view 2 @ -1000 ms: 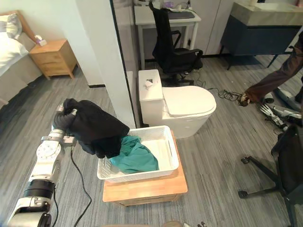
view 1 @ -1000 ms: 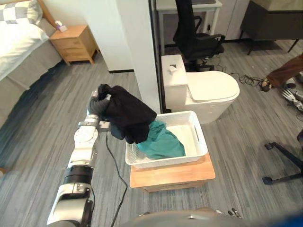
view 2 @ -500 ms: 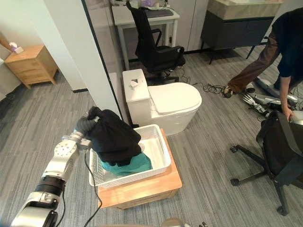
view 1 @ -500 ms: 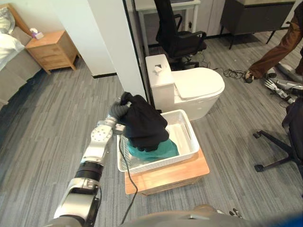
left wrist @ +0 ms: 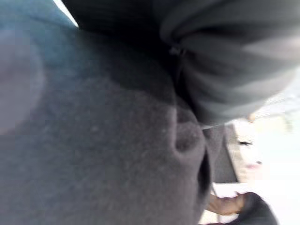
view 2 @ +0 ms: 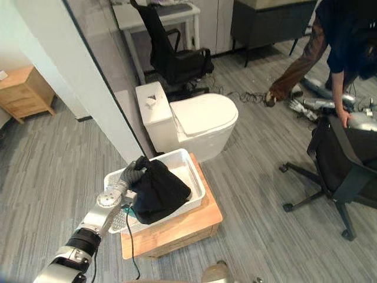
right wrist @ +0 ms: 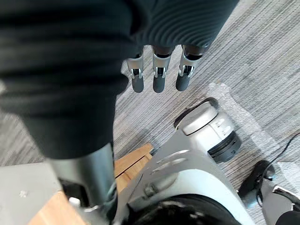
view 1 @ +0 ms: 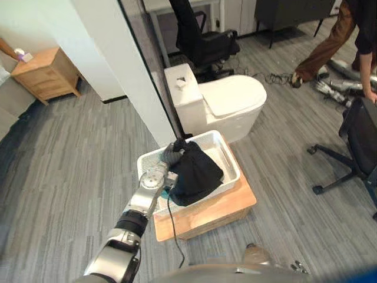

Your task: Tidy the bed and pick cloth on bed and put in laundry

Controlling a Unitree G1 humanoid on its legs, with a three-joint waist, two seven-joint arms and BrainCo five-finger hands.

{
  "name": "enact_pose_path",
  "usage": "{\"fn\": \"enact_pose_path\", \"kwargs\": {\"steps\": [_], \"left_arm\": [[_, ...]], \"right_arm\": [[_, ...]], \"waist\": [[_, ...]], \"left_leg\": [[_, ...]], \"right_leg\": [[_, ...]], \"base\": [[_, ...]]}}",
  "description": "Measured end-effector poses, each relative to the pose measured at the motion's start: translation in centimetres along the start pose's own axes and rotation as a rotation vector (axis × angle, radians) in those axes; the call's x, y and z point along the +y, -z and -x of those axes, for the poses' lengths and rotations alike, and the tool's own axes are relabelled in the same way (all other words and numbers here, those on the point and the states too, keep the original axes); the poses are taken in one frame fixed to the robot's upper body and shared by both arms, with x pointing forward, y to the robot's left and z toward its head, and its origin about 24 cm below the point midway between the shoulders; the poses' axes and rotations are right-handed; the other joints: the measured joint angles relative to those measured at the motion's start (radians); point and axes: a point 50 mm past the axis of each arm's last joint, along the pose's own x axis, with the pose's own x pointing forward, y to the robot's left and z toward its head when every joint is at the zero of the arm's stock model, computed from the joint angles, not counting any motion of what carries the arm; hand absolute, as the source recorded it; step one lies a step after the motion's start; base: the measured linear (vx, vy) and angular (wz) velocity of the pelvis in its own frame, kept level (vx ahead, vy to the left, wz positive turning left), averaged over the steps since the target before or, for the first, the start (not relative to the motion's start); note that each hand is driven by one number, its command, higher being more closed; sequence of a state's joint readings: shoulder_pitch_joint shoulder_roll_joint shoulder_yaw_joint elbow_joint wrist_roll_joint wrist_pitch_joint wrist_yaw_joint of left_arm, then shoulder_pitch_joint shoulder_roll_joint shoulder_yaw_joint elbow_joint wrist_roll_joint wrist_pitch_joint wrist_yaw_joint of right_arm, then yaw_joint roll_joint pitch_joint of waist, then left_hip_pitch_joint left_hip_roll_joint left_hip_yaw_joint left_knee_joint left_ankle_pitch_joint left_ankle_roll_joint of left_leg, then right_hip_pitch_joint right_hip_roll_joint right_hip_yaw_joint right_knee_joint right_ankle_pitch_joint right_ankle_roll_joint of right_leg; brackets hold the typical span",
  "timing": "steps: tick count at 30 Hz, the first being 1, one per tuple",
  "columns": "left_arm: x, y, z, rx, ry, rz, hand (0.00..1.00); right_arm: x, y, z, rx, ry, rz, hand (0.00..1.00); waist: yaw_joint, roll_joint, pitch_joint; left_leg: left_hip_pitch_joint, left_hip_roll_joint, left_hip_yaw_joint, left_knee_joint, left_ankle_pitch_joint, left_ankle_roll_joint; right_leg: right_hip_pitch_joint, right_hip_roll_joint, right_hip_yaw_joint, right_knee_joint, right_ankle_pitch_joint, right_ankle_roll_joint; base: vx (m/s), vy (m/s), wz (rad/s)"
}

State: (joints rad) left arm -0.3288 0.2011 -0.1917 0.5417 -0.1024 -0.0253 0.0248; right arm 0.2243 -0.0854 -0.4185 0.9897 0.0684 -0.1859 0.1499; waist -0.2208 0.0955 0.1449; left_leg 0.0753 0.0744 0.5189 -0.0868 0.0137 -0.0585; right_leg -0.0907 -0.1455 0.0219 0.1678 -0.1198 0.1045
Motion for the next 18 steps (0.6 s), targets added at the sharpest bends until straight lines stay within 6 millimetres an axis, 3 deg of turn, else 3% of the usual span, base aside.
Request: {"fn": "enact_pose_path", "kwargs": {"steps": [4,6,13,18], "left_arm": [[0.9,-3.9,-2.2,-0.097,-0.138,-0.087,1.00],[1.6,-7.0,-3.3,-0.174,-0.225,-0.119,1.00],[4.0,-14.3,-4.4,-0.348,-0.396,-0.116,1.00],[6.0,-16.4,-4.2,-0.367,-0.500,-0.063,1.00]], "right_arm": [[2.3,-5.1,-1.6,-0.165,-0.078,-0.007,0.00],[2.8,-7.4,-1.7,-0.253,-0.099,-0.012,0.00],[3.9,-10.1,-1.5,-0.367,-0.155,-0.031,0.00],[4.5,-10.6,-1.3,-0.392,-0.193,-0.026,0.00]], "waist": [[-0.008,-0.033,0.095],[-0.005,-0.041,0.142],[-0.006,-0.075,0.212],[0.013,-0.089,0.234]], "left_leg": [[-0.107,0.007,0.023,0.062,-0.001,0.002],[-0.153,0.021,0.037,0.076,0.001,0.003],[-0.239,0.052,0.080,0.141,-0.005,-0.003],[-0.289,0.075,0.105,0.203,-0.035,-0.006]], "right_leg": [[-0.135,-0.007,0.026,0.092,-0.019,-0.001],[-0.191,-0.003,0.033,0.116,-0.018,-0.003],[-0.286,0.006,0.046,0.165,-0.014,-0.009],[-0.322,0.008,0.042,0.183,-0.013,-0.009]], "base": [[-0.11,-0.058,-0.07],[-0.06,-0.051,-0.08],[0.04,-0.040,-0.07],[0.04,-0.007,0.02]]}}
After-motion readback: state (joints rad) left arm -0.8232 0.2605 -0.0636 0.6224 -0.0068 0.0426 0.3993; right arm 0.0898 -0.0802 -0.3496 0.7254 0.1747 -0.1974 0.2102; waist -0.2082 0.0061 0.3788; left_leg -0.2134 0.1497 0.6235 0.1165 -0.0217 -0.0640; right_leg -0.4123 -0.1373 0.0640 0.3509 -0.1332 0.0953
